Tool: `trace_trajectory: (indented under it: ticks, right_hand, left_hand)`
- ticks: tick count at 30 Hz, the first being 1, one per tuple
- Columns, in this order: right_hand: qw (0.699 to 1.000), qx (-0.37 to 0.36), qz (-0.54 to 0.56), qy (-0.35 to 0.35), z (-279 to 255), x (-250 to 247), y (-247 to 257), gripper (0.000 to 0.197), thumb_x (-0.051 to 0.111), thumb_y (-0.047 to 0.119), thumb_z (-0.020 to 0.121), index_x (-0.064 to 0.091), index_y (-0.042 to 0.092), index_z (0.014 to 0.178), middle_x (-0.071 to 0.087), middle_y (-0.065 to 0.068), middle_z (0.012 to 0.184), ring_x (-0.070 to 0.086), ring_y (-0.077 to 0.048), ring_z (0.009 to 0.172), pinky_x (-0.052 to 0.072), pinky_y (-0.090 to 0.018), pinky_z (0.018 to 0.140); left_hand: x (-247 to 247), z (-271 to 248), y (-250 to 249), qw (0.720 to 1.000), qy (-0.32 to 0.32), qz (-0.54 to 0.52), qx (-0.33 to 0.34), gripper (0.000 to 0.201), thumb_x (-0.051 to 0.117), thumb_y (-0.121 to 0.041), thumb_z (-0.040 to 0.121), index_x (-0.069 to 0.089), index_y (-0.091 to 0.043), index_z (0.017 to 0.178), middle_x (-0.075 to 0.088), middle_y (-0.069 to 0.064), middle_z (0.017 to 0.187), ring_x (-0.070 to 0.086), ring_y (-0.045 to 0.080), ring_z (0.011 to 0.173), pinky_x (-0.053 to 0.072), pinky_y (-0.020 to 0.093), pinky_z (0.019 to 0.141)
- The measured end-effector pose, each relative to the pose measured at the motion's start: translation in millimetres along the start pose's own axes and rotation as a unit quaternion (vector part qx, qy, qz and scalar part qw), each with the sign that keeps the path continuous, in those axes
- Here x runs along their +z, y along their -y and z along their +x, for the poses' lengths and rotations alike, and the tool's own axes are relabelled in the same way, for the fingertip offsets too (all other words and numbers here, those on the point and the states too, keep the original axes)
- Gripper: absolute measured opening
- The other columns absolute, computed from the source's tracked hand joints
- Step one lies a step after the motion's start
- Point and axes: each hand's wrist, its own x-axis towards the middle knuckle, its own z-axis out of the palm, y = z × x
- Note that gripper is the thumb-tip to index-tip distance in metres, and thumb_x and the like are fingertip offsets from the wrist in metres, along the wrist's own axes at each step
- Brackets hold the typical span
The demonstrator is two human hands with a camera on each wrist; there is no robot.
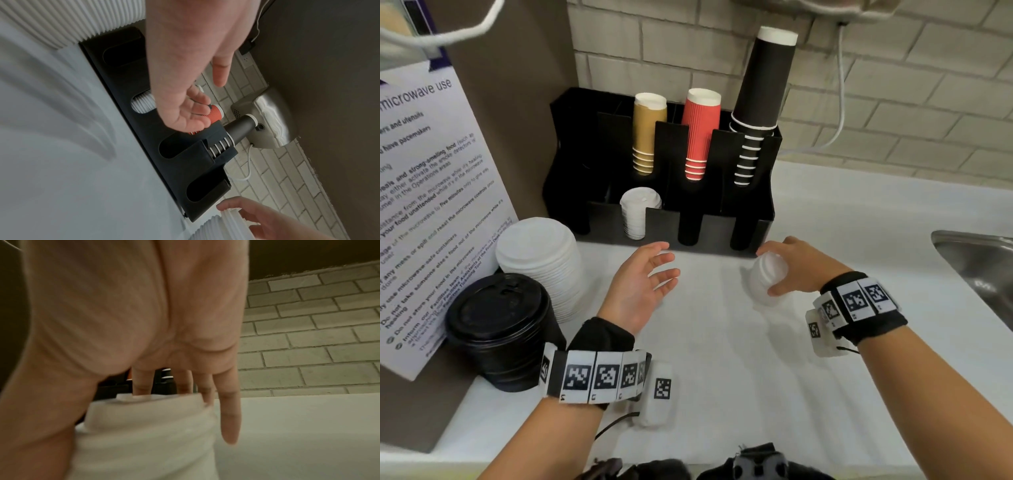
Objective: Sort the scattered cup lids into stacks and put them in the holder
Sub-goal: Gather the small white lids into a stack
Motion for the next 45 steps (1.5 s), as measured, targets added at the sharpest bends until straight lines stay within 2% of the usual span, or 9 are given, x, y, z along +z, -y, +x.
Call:
trace_trajectory:
  ticks: [4, 6, 9, 13, 16, 21, 33, 37, 45]
  right_hand:
    - [0.996, -0.052, 0.049, -0.054, -8.2, -13.6, 10.1, 0.071, 0.082, 0.030, 0.067, 0.046, 0.040, 0.127, 0.047, 0.002, 0.110, 0.051, -0.023, 0.099, 0.040, -0.026, 0.078]
    - [0.982, -0.125, 0.126, -0.068, -14.2, -19.2, 25.5, 0.069, 0.083, 0.032, 0.067, 0.047, 0.042, 0.125, 0.052, 0.012, 0.116, 0.051, -0.013, 0.105, 0.039, -0.018, 0.080]
    - [0.944, -0.212, 0.251, -0.035, -28.5, -23.3, 60.1, 0.069, 0.084, 0.035, 0.068, 0.047, 0.043, 0.125, 0.054, 0.026, 0.114, 0.053, 0.005, 0.104, 0.042, -0.007, 0.079]
    - [0.911, -0.254, 0.325, -0.011, -32.9, -17.9, 84.3, 0.068, 0.086, 0.024, 0.068, 0.052, 0.029, 0.127, 0.059, 0.010, 0.121, 0.058, -0.007, 0.113, 0.053, -0.026, 0.091]
    - [0.910, -0.245, 0.334, -0.006, -30.8, -17.5, 87.8, 0.075, 0.086, 0.024, 0.066, 0.052, 0.028, 0.134, 0.054, 0.006, 0.129, 0.055, -0.009, 0.119, 0.052, -0.035, 0.097]
    - [0.900, -0.257, 0.353, -0.019, -29.0, -16.1, 92.2, 0.073, 0.085, 0.024, 0.067, 0.052, 0.028, 0.132, 0.061, 0.008, 0.124, 0.058, -0.006, 0.114, 0.052, -0.030, 0.095]
    - [0.899, -0.296, 0.311, -0.078, 17.4, -34.2, 127.4, 0.062, 0.086, 0.021, 0.067, 0.057, 0.026, 0.121, 0.059, 0.009, 0.118, 0.059, -0.006, 0.107, 0.053, -0.021, 0.085]
    - [0.882, -0.280, 0.341, -0.165, 66.5, -53.4, 152.0, 0.061, 0.086, 0.020, 0.068, 0.056, 0.017, 0.121, 0.057, 0.002, 0.120, 0.058, -0.014, 0.108, 0.051, -0.020, 0.085]
    - [0.964, -0.206, 0.136, -0.103, 136.5, -44.5, 195.0, 0.077, 0.081, 0.033, 0.072, 0.047, 0.024, 0.140, 0.049, -0.007, 0.138, 0.047, -0.024, 0.126, 0.040, -0.030, 0.102]
  left_hand:
    - [4.9, -3.3, 1.6, 0.999, 0.021, 0.029, 0.009, 0.014, 0.054, -0.022, 0.098, 0.067, -0.018, 0.103, 0.064, 0.002, 0.096, 0.068, 0.017, 0.078, 0.054, 0.029, 0.076]
    - [10.8, -7.2, 3.2, 0.996, 0.057, 0.072, 0.015, 0.017, 0.060, -0.023, 0.095, 0.066, -0.021, 0.110, 0.065, 0.003, 0.106, 0.070, 0.018, 0.085, 0.056, 0.030, 0.080]
    - [19.2, -12.8, 7.8, 0.983, 0.154, 0.098, -0.004, 0.057, 0.070, -0.038, 0.081, 0.053, -0.034, 0.135, 0.064, 0.001, 0.127, 0.068, 0.026, 0.109, 0.054, 0.039, 0.095]
    - [25.6, -18.0, 9.9, 0.968, 0.234, 0.091, 0.022, 0.062, 0.061, -0.030, 0.090, 0.039, -0.032, 0.148, 0.062, 0.008, 0.134, 0.061, 0.028, 0.121, 0.052, 0.043, 0.099]
    - [23.9, -19.4, 8.1, 0.974, 0.216, 0.063, 0.032, 0.064, 0.063, -0.026, 0.086, 0.043, -0.028, 0.146, 0.063, 0.012, 0.131, 0.063, 0.030, 0.118, 0.056, 0.039, 0.092]
    - [19.8, -18.1, 5.7, 0.980, 0.190, 0.048, 0.041, 0.068, 0.065, -0.026, 0.080, 0.044, -0.026, 0.145, 0.068, 0.012, 0.120, 0.068, 0.028, 0.110, 0.058, 0.033, 0.082]
    - [10.4, -4.3, -3.5, 0.991, 0.110, -0.051, 0.055, 0.064, 0.060, -0.037, 0.085, 0.041, -0.029, 0.146, 0.058, 0.008, 0.136, 0.063, 0.030, 0.118, 0.056, 0.038, 0.092]
    - [-0.6, 7.4, -7.0, 0.997, 0.004, -0.068, 0.043, 0.030, 0.056, -0.036, 0.097, 0.060, -0.023, 0.123, 0.058, 0.005, 0.125, 0.066, 0.023, 0.106, 0.058, 0.031, 0.080]
    - [-15.3, 17.7, -1.2, 0.997, -0.050, -0.052, 0.002, 0.011, 0.063, -0.026, 0.092, 0.070, -0.021, 0.099, 0.063, 0.002, 0.100, 0.071, 0.013, 0.070, 0.055, 0.023, 0.057]
